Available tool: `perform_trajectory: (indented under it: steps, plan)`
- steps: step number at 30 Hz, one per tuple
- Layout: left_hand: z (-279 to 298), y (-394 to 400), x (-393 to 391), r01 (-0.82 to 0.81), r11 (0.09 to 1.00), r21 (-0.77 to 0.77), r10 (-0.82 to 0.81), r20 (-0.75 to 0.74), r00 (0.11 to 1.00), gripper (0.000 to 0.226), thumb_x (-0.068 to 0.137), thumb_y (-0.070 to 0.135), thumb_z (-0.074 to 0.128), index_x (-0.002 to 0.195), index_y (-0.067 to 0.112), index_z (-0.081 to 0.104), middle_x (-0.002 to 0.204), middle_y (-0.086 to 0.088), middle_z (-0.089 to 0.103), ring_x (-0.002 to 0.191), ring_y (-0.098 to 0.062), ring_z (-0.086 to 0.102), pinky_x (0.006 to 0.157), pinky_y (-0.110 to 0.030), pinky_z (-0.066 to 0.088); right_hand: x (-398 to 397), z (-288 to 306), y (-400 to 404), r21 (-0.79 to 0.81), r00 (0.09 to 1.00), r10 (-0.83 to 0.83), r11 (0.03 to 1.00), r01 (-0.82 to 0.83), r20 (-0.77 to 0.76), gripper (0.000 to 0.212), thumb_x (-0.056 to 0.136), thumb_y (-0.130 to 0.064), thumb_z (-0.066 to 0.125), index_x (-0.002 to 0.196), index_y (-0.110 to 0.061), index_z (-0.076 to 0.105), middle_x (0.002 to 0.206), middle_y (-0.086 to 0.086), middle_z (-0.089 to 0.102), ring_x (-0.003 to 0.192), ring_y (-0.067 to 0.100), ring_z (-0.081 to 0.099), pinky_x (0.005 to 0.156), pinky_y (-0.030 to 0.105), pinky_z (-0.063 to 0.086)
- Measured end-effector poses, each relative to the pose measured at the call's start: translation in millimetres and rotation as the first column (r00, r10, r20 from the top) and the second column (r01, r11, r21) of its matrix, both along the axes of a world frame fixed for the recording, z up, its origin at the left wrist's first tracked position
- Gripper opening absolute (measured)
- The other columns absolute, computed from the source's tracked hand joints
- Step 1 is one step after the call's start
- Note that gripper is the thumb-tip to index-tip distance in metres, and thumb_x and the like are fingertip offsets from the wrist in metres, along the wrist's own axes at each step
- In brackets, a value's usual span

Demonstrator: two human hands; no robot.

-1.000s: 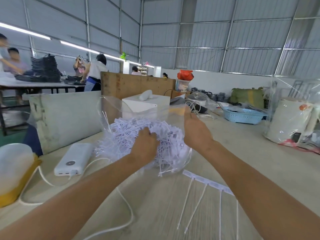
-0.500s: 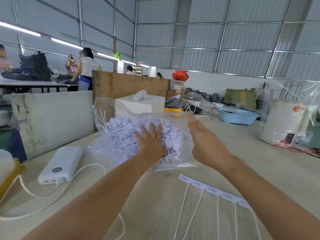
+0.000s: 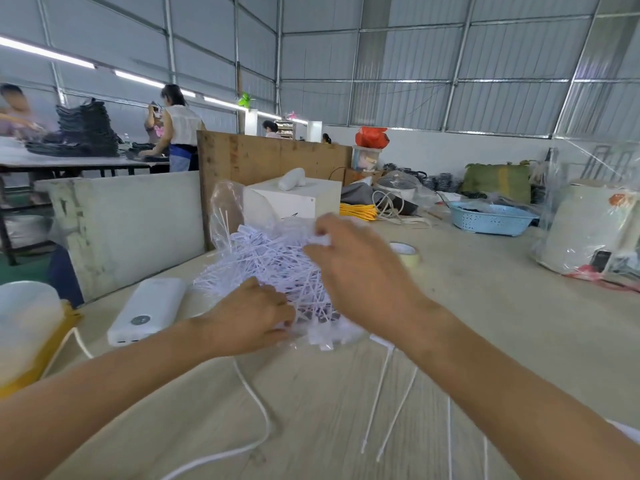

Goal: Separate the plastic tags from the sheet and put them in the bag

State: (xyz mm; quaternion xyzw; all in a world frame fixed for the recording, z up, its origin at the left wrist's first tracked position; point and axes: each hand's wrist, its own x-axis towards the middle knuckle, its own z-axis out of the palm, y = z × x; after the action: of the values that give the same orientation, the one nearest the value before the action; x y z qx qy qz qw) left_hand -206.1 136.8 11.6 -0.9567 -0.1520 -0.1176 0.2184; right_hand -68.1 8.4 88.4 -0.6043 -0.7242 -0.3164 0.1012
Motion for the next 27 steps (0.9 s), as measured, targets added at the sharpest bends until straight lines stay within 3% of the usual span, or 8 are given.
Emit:
perform_trajectory:
  steps: [2,5,10,15,21,23,25,27]
  plan:
    - [-3,-2,-9,0.098,0.989,0.107,-0.110,0.106,0.988,0.033,0.087,0.037,0.042,0.073,0.025,0.069,0.074,0.010,0.065,0.073,-0.013,0.063,0.064,-0.025,0.044,-23,-10,15,-0.172,0.979,0.117,0.974,-0.146,-0.167,0.028,0.078,0.001,0.050,0.101,-0.007,0.065,0.100,0.012,0.057,0.087,0.032,0.056,0.060,0.032,0.033]
    - [-12,-6,-22,0.221,0.973,0.068,-0.229,0.182,0.956,0.028,0.088,0.028,0.046,0.073,0.021,0.068,0.078,0.005,0.065,0.069,-0.017,0.061,0.063,-0.027,0.043,-24,-29,54,-0.439,0.947,-0.076,0.895,-0.074,-0.313,0.039,0.084,-0.001,0.053,0.122,-0.011,0.055,0.117,0.012,0.055,0.108,0.030,0.053,0.078,0.031,0.042]
    - [-8,-14,-43,0.286,0.957,0.042,-0.283,0.337,0.898,0.022,0.087,0.016,0.054,0.075,0.013,0.072,0.083,-0.003,0.067,0.067,-0.023,0.060,0.057,-0.026,0.048,-6,-56,99,-0.698,0.959,-0.215,0.716,0.025,-0.186,0.075,0.088,-0.022,0.063,0.146,-0.035,0.018,0.157,0.002,0.007,0.144,0.032,0.001,0.107,0.069,0.016]
    - [-5,-29,-52,0.359,0.904,-0.231,-0.270,0.340,0.901,0.016,0.090,0.014,0.053,0.084,0.008,0.066,0.081,-0.002,0.065,0.072,-0.023,0.061,0.065,-0.025,0.049,10,-58,112,-0.437,0.982,-0.185,0.881,0.183,0.040,0.047,0.094,-0.038,0.047,0.138,-0.036,0.031,0.149,0.003,0.024,0.134,0.033,0.021,0.105,0.063,0.015]
    - [2,-27,-55,0.379,0.919,-0.112,-0.351,0.209,0.913,0.010,0.094,0.031,0.044,0.093,0.022,0.043,0.071,0.002,0.058,0.062,-0.019,0.055,0.051,-0.022,0.043,29,-50,119,-0.349,0.946,-0.316,0.880,0.321,0.072,0.050,0.095,-0.020,0.047,0.141,-0.027,0.027,0.149,0.002,0.022,0.132,0.037,0.024,0.102,0.057,0.024]
    - [6,-12,-55,0.283,0.949,-0.141,-0.262,0.154,0.953,0.027,0.091,0.051,0.043,0.101,0.027,0.036,0.079,0.007,0.059,0.069,-0.014,0.057,0.055,-0.022,0.045,30,-55,117,-0.412,0.956,-0.277,0.863,0.291,0.096,0.049,0.095,-0.022,0.049,0.140,-0.028,0.030,0.147,0.001,0.025,0.131,0.035,0.025,0.102,0.057,0.025]
    - [8,8,-58,-0.054,0.986,-0.157,0.046,-0.053,0.998,0.047,0.085,0.067,0.041,0.115,0.032,0.031,0.099,0.010,0.058,0.089,-0.013,0.058,0.071,-0.027,0.046,31,-51,110,-0.517,0.964,-0.265,0.822,0.238,0.021,0.052,0.094,-0.026,0.049,0.143,-0.030,0.029,0.150,0.000,0.024,0.134,0.033,0.023,0.102,0.057,0.026]
    - [11,23,-62,-0.289,0.957,-0.009,0.282,-0.196,0.939,0.040,0.091,0.059,0.039,0.119,0.029,0.042,0.109,0.006,0.059,0.105,-0.017,0.054,0.075,-0.030,0.042,32,-42,102,-0.591,0.964,-0.239,0.797,0.124,-0.120,0.059,0.092,-0.028,0.050,0.145,-0.032,0.025,0.153,-0.001,0.020,0.138,0.032,0.019,0.107,0.057,0.025]
